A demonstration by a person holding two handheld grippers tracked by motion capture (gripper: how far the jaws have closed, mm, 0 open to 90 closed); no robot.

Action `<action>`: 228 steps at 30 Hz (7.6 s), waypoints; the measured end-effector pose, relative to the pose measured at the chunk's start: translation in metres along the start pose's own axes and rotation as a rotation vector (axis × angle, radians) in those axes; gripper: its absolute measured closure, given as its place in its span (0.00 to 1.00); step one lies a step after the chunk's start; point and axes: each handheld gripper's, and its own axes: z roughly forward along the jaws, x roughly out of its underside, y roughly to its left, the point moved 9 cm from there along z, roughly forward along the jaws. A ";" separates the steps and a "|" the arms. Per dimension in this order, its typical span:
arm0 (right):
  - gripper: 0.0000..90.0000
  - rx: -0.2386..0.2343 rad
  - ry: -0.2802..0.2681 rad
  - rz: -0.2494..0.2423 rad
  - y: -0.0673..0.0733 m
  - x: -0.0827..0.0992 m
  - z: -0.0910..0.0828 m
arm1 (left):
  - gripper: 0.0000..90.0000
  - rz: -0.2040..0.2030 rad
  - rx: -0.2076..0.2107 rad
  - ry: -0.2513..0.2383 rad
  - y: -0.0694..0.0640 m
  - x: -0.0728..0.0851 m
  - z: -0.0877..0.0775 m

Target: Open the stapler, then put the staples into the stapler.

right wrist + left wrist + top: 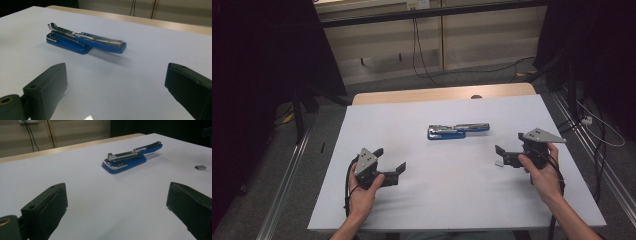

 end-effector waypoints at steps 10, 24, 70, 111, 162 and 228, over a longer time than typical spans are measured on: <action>0.08 -0.076 0.033 -0.018 0.007 -0.005 0.008 | 0.04 -0.013 -0.022 0.025 0.006 0.010 -0.002; 0.11 -0.167 0.198 -0.014 0.013 0.003 0.010 | 0.05 -0.004 -0.043 0.019 0.004 0.012 -0.021; 0.54 -0.324 0.578 -0.240 0.014 0.029 0.010 | 0.04 0.022 -0.013 0.023 -0.003 0.009 -0.010; 0.83 -0.323 0.667 -0.360 0.017 0.045 0.014 | 0.04 0.035 0.003 0.036 -0.006 0.011 -0.007; 0.88 -0.321 0.547 -0.330 0.010 0.030 0.012 | 0.04 0.032 -0.004 0.038 -0.004 0.011 -0.007; 0.88 -0.396 0.355 -0.360 0.050 -0.042 0.035 | 0.04 0.028 -0.017 0.022 0.000 0.009 -0.010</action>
